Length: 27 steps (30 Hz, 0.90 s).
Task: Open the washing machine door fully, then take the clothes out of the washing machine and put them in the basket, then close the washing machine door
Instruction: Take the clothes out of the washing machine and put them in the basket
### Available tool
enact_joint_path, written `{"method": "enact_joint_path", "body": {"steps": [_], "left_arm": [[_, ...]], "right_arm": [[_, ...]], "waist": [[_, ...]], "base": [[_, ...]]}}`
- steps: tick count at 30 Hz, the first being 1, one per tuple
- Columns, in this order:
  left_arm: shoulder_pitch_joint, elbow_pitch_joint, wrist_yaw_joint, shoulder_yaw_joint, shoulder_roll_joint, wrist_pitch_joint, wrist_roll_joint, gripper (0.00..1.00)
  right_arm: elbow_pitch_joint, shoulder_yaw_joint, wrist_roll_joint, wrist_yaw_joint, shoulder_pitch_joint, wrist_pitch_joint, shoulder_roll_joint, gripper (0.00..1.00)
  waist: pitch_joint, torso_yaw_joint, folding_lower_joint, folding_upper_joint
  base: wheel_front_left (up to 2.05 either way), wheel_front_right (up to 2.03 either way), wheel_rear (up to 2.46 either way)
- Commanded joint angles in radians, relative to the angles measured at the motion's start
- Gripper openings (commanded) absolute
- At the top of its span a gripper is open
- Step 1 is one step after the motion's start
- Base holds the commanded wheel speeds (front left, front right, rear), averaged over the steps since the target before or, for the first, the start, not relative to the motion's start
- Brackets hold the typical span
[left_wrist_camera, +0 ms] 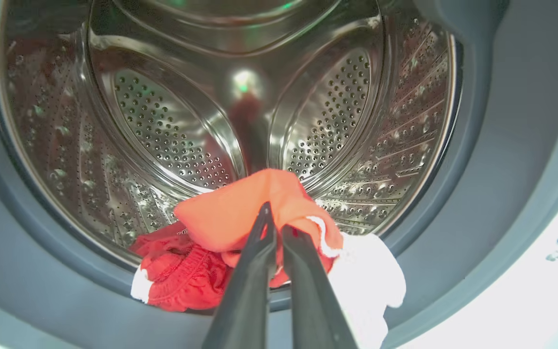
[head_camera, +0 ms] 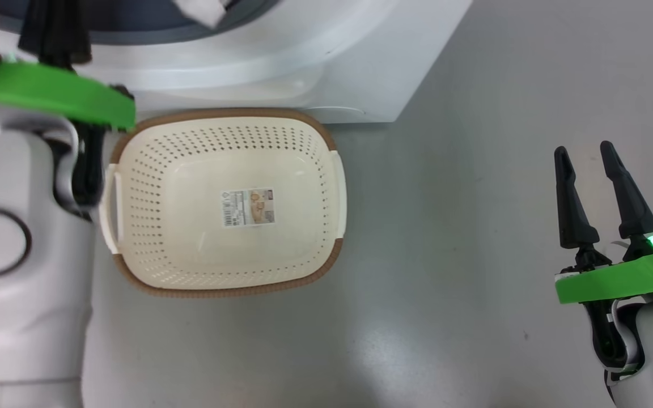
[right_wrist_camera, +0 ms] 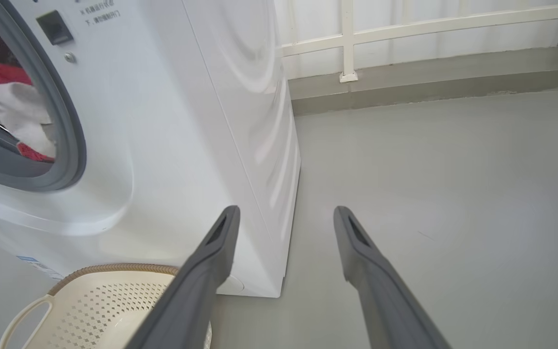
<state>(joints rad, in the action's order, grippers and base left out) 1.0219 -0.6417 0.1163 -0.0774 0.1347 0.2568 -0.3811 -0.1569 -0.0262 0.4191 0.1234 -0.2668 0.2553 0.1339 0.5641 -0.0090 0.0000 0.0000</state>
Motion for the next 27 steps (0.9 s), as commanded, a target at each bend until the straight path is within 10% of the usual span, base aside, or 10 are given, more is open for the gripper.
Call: {"method": "enact_joint_path", "body": {"steps": [1,27], "left_arm": [[-0.043,0.061,0.008,0.045,0.026,0.005,0.020,0.00],[-0.494,0.765,0.014,0.176,-0.082,0.005,0.081,0.00]], "right_arm": [[0.027,0.012,-0.011,0.007,0.028,0.006,0.015,1.00],[0.039,0.001,-0.012,0.007,0.043,0.006,0.033,1.00]], "waist": [[-0.012,0.019,0.0000,0.0000],[-0.010,0.065,0.0000,0.0000]], "base": [[0.00,0.00,0.00],[0.00,0.00,0.00]]}}
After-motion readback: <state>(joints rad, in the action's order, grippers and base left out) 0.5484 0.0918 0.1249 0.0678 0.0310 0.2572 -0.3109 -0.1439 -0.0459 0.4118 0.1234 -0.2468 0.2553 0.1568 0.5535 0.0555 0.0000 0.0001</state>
